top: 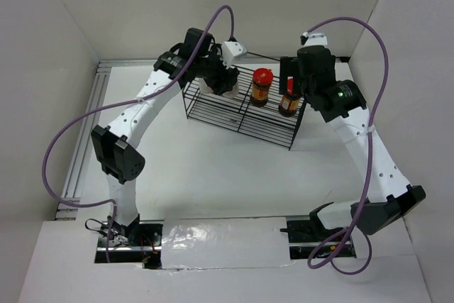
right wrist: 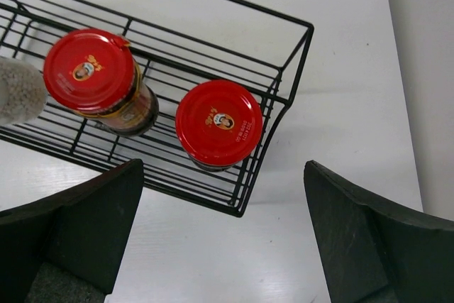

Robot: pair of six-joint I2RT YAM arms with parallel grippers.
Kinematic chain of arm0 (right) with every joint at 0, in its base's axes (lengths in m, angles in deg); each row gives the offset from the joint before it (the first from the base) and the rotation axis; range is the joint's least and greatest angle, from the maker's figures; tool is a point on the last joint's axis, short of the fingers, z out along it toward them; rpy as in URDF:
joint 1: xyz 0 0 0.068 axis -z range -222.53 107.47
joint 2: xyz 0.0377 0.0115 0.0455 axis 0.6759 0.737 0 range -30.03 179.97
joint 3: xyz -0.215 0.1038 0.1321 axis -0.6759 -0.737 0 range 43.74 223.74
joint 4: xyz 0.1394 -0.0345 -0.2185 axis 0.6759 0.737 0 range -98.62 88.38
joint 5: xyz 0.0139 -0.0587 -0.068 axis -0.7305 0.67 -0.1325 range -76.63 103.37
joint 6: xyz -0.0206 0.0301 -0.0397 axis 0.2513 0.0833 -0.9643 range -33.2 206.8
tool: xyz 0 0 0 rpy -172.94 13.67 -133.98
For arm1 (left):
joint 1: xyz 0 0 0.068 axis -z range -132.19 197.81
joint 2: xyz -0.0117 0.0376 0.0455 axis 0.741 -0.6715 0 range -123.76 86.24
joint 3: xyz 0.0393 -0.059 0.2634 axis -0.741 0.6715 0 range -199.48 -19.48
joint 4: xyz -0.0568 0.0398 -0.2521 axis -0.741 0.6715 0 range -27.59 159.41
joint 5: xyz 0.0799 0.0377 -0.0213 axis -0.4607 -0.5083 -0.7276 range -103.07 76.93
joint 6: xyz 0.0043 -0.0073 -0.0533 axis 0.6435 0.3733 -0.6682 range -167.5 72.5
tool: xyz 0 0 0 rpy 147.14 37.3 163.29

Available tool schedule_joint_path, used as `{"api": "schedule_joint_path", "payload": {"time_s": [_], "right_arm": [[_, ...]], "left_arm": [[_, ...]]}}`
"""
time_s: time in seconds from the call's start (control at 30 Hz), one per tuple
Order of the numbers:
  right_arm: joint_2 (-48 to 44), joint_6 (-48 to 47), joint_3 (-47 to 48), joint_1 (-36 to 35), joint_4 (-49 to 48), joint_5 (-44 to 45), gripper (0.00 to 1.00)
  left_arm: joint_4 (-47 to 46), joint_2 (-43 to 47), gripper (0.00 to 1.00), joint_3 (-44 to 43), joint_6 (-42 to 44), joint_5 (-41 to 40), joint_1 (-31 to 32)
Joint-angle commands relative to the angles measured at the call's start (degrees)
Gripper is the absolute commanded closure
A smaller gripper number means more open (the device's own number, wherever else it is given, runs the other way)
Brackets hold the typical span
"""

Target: Organize the condiment bottles

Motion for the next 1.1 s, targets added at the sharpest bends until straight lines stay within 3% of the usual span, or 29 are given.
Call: {"api": "schedule_joint_path", "payload": {"time_s": [0.0,0.23,0.3,0.4,0.43,0.57,0.83,1.07], "right_arm": [[-2.2,0.89,-1.22,1.13,-1.94,-0.92,0.0],[-2.64,0.98,-2.01,1.84,-1.59,-1.54,0.0],[-2.81,0.98,-2.1,2.1,-1.59,-1.54,0.0],[-3.08,0.8,-2.54,2.37,-1.68,-1.98,0.0],[-3.25,0.8,-2.89,2.63,-1.77,-2.07,0.0],[-3.25,0.8,-3.68,3.07,-1.68,-2.68,0.0],[-2.81,1.5,-5.09,6.05,-2.3,-5.93,0.0],[-2.47,3.0,-4.03,14.22,-3.26,-10.15,0.0]], "left_arm": [[-5.32,-1.78,1.0,-0.86,-0.69,-1.43,0.28],[-6.2,-4.94,1.0,-0.94,-1.4,-2.4,0.19],[-6.02,-5.38,0.94,-1.12,-1.66,-2.14,0.19],[-5.85,-6.0,0.51,-1.21,-1.84,-2.14,0.19],[-5.76,-6.18,0.31,-1.12,-1.84,-1.97,0.19],[-5.32,-6.35,0.03,-1.56,-2.27,-1.61,0.19],[-6.9,-3.98,0.01,-3.49,-2.89,-1.0,0.19],[-6.46,-0.73,0.01,-5.69,-4.9,2.95,0.19]]}}
